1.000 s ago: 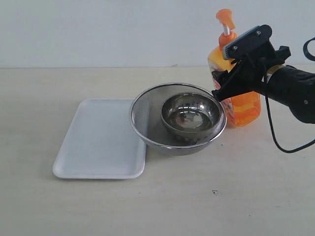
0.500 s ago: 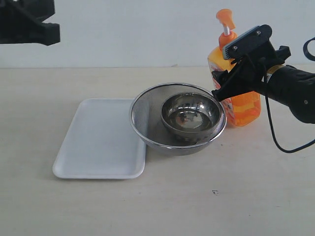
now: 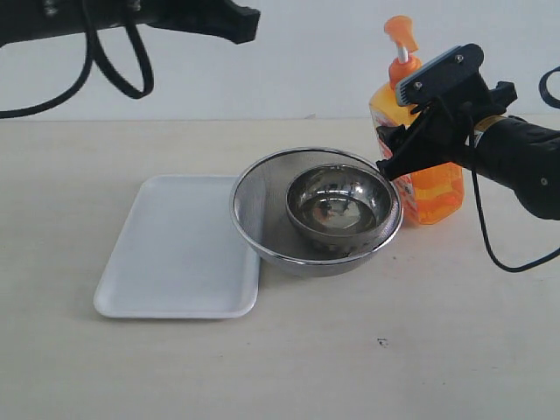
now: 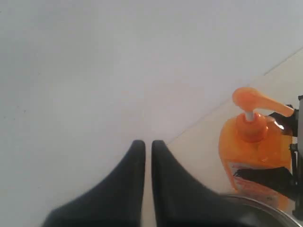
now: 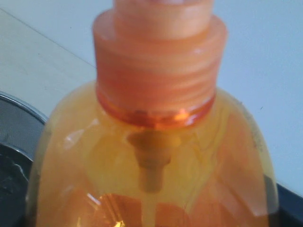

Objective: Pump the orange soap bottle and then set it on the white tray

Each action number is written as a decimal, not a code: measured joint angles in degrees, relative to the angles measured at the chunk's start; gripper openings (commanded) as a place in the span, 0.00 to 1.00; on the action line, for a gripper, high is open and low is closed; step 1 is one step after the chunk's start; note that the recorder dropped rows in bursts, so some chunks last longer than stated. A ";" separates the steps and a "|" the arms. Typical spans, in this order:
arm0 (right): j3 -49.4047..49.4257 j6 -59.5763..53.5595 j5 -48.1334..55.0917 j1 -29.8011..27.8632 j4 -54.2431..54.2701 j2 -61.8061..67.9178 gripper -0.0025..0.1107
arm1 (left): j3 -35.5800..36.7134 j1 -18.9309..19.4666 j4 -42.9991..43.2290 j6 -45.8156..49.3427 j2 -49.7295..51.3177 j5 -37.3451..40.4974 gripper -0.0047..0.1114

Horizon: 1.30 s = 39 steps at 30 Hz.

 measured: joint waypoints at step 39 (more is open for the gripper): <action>0.00 -0.23 0.00 0.00 0.00 0.00 0.02 | -29.02 -14.13 4.18 0.10 23.89 5.74 0.08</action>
